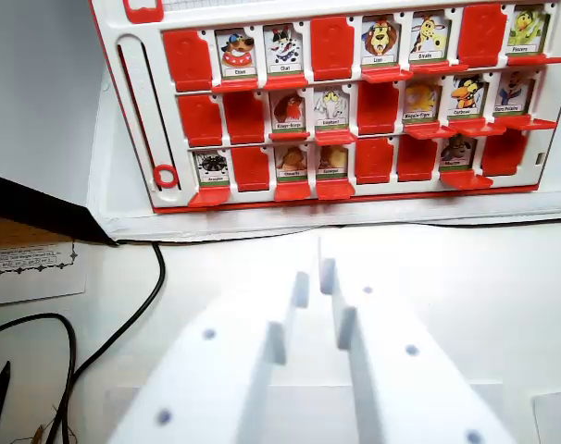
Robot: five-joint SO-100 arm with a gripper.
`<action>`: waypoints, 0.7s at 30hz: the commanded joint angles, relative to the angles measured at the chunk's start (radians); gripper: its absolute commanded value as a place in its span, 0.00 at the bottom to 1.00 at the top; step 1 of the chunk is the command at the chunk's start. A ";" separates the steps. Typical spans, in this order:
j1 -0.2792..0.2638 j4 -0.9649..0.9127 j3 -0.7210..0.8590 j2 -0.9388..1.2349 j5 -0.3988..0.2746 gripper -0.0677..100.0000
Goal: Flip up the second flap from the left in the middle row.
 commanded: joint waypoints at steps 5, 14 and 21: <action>0.025 -0.005 -0.025 0.032 -0.035 0.00; 0.034 -0.020 -0.028 0.025 -0.028 0.00; 0.041 -0.025 -0.023 0.021 -0.026 0.00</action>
